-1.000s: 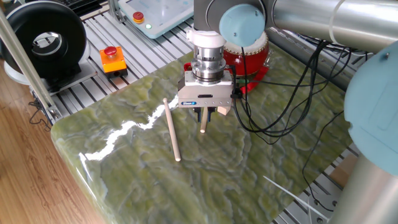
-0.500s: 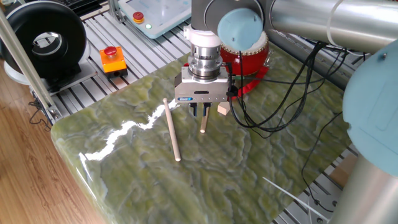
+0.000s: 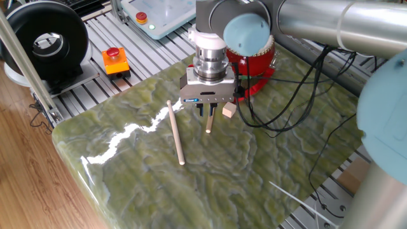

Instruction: Play the drum

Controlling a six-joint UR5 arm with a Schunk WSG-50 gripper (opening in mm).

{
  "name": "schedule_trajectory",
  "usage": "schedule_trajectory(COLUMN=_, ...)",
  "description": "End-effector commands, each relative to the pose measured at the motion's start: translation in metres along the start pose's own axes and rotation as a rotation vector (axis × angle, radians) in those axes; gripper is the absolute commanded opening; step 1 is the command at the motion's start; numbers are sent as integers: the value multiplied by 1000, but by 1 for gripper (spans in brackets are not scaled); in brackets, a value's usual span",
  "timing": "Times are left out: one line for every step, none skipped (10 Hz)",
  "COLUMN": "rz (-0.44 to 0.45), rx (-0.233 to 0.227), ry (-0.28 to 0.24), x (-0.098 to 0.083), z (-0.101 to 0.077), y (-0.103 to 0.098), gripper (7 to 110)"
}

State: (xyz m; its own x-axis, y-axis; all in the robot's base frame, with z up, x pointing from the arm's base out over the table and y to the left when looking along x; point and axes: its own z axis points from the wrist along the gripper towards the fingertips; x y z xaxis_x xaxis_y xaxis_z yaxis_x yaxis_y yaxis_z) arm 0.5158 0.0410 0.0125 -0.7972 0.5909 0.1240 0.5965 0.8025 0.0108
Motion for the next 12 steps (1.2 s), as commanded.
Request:
schedule_trajectory(rz=3, rx=-16, ry=-13, x=0, z=-9, y=6, gripper=22)
schedule_trajectory(rz=3, rx=-14, ry=-18, x=-3, z=-4, y=4, gripper=22)
schedule_trajectory(rz=6, rx=-12, ry=-18, x=-5, z=-1, y=4, gripper=22)
schedule_trajectory(rz=14, rx=-9, ry=-16, x=-7, z=3, y=3, gripper=22)
schedule_trajectory(rz=17, rx=4, ry=-16, x=-9, z=8, y=-1, gripper=22)
schedule_trajectory(rz=20, rx=18, ry=2, x=-6, z=11, y=-7, gripper=22)
schedule_trajectory(rz=20, rx=31, ry=19, x=-2, z=11, y=-12, gripper=22)
schedule_trajectory(rz=22, rx=38, ry=21, x=-1, z=10, y=-16, gripper=22)
schedule_trajectory(rz=20, rx=37, ry=18, x=-1, z=8, y=-17, gripper=22)
schedule_trajectory(rz=19, rx=36, ry=19, x=-2, z=9, y=-17, gripper=22)
schedule_trajectory(rz=24, rx=36, ry=18, x=-3, z=11, y=-16, gripper=22)
schedule_trajectory(rz=30, rx=20, ry=17, x=-5, z=13, y=-12, gripper=22)
